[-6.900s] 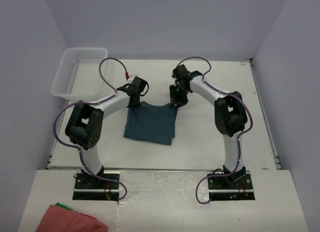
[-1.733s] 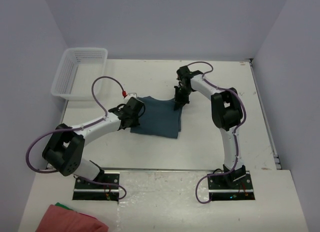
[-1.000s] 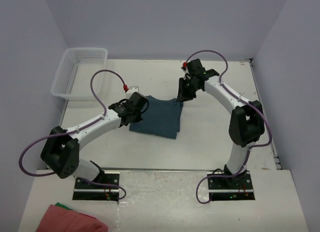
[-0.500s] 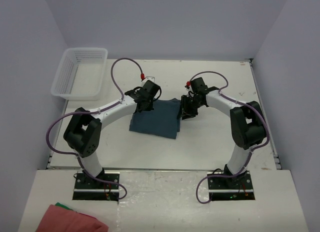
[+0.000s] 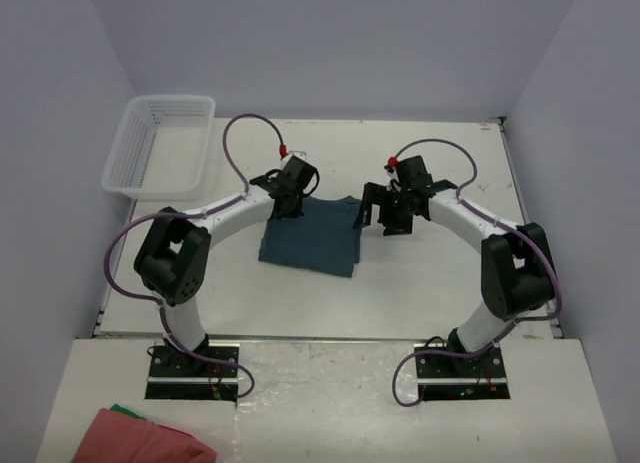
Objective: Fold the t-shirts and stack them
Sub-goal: Put the neatly folded tshirt into the corner of the board with the right arm
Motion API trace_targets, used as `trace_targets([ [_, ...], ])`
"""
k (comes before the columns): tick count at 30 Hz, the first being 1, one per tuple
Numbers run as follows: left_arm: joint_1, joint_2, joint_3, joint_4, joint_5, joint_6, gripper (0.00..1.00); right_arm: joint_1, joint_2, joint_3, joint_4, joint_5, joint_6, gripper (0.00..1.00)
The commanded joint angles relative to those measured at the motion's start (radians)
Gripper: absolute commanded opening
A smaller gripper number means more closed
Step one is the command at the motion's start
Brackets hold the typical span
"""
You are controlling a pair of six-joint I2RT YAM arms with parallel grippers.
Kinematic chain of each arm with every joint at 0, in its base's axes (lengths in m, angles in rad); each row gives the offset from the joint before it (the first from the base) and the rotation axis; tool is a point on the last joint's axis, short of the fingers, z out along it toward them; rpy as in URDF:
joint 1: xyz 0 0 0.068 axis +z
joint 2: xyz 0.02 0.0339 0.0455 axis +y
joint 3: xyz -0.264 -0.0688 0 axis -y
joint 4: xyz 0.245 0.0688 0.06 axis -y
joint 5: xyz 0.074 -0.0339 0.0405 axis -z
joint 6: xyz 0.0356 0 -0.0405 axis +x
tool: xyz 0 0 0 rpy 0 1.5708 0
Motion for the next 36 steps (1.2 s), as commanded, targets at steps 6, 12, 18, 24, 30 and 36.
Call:
trace_targets([
  [6,0.064,-0.004,-0.002,0.045,0.002,0.015,0.17,0.04,0.049,-0.062,0.075,0.052,0.07,0.97],
  [12,0.079,-0.007,-0.033,0.065,-0.009,-0.019,0.17,0.062,0.103,-0.051,0.108,0.04,0.118,0.95],
  [18,0.081,0.025,-0.045,0.067,-0.001,-0.022,0.17,0.068,0.129,-0.042,0.115,0.035,0.144,0.95],
  [24,0.09,0.059,-0.071,0.073,-0.012,-0.038,0.17,0.068,0.13,-0.039,0.102,0.057,0.144,0.95],
  [30,0.109,0.091,-0.126,0.078,-0.012,-0.079,0.17,0.066,0.132,-0.015,0.067,0.081,0.125,0.95],
  [36,0.11,0.081,-0.183,0.102,0.007,-0.088,0.17,0.066,0.16,0.041,0.03,0.094,0.109,0.95],
])
